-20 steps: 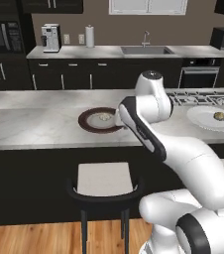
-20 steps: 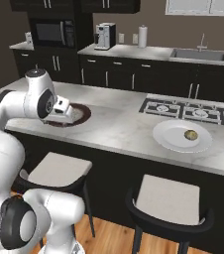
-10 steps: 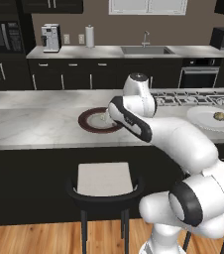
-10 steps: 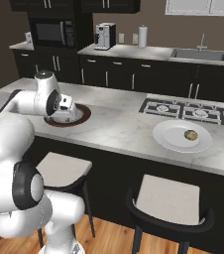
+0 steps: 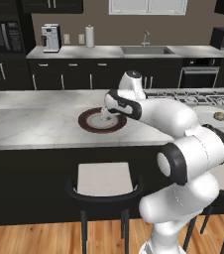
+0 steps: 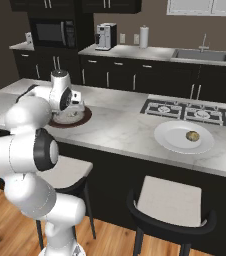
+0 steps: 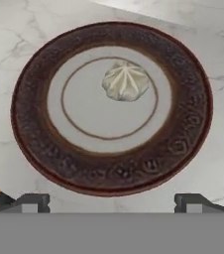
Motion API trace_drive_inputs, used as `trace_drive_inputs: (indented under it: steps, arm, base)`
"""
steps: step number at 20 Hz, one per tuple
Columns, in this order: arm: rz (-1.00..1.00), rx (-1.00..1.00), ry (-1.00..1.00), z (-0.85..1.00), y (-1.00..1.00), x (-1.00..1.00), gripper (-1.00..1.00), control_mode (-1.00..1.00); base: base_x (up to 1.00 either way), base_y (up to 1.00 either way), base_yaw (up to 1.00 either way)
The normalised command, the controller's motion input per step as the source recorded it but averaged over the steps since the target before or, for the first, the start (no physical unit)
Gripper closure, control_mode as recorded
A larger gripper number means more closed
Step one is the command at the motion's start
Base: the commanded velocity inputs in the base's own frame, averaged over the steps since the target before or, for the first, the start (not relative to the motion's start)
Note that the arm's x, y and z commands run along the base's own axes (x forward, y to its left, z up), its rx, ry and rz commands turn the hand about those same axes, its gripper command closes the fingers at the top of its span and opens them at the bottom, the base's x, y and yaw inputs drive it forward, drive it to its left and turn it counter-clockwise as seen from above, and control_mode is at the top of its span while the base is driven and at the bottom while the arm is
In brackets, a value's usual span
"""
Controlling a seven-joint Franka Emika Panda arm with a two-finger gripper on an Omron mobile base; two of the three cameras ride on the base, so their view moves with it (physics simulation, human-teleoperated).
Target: Place two dumplings into each of the tupperware containers and then place the containers in the fridge.
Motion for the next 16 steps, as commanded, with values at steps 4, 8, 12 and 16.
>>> trace_drive_inputs:
  steps: [4, 8, 12, 16]
  arm:
    - [0.0, -0.08, 0.1, -0.16, 0.11, 0.6, -1.0, -1.0]
    - [0.0, -0.13, 0.09, -0.23, 0.18, 0.33, -1.0, -1.0]
    - [0.0, -0.1, 0.04, -0.21, 0.09, 0.33, -1.0, -1.0]
    - [0.03, -0.09, 0.0, -0.33, 0.0, 0.29, -1.0, -1.0]
  base:
    - [0.0, 0.0, 0.0]
    - [0.0, 0.0, 0.0]
    - [0.0, 0.0, 0.0]
    - [0.0, 0.0, 0.0]
